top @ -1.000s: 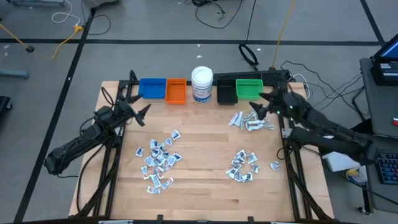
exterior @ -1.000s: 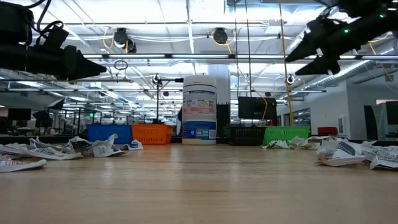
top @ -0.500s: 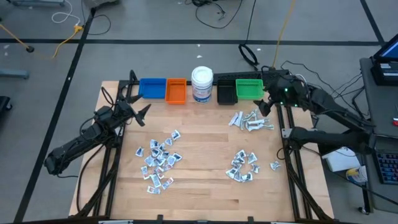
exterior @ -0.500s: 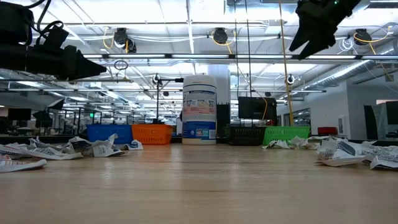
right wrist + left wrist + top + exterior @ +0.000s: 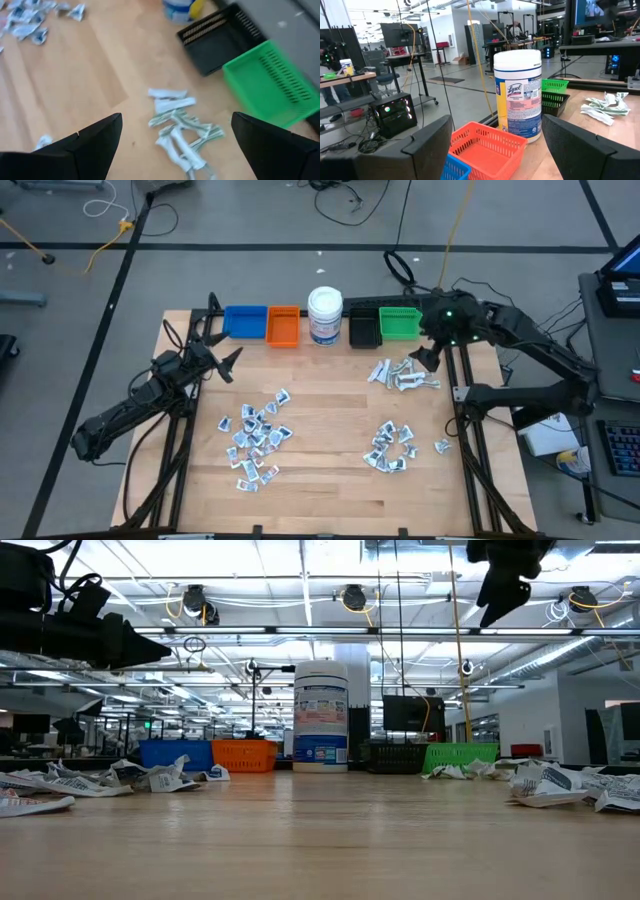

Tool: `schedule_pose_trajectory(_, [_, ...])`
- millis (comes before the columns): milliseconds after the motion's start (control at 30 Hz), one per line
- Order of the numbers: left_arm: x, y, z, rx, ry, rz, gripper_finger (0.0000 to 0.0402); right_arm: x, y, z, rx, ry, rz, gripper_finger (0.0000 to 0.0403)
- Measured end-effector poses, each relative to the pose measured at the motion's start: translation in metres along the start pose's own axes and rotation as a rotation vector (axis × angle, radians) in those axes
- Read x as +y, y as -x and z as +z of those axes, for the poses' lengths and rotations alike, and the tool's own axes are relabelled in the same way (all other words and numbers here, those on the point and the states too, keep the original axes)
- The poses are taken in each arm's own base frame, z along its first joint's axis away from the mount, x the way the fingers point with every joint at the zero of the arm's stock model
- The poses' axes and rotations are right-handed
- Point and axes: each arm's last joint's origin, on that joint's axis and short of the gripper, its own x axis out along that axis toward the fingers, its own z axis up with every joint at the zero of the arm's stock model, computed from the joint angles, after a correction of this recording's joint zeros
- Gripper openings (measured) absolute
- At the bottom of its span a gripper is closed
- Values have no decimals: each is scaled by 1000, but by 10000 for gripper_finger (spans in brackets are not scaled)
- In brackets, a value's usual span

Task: Pick & Place First Aid Supplies
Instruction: Put the bandage into the green bin

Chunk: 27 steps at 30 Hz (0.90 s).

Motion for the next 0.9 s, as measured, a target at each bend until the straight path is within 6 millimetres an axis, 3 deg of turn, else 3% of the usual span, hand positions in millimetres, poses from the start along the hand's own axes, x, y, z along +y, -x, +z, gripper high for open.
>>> schedule_pose_trajectory(267, [0, 0, 0, 0, 0, 0, 310, -2, -23, 2, 178, 145, 35, 370])
schedule_pose_trajectory(567, [0, 0, 0, 0, 0, 0, 310, -4, -33, 2, 260, 380, 12, 370])
schedule_pose_trajectory(733, [0, 0, 0, 0, 0, 0, 310, -6, -37, -4, 339, 389, 9, 370])
schedule_pose_trajectory(900, [0, 0, 0, 0, 0, 0, 310, -8, -57, -20, 423, 384, 24, 365])
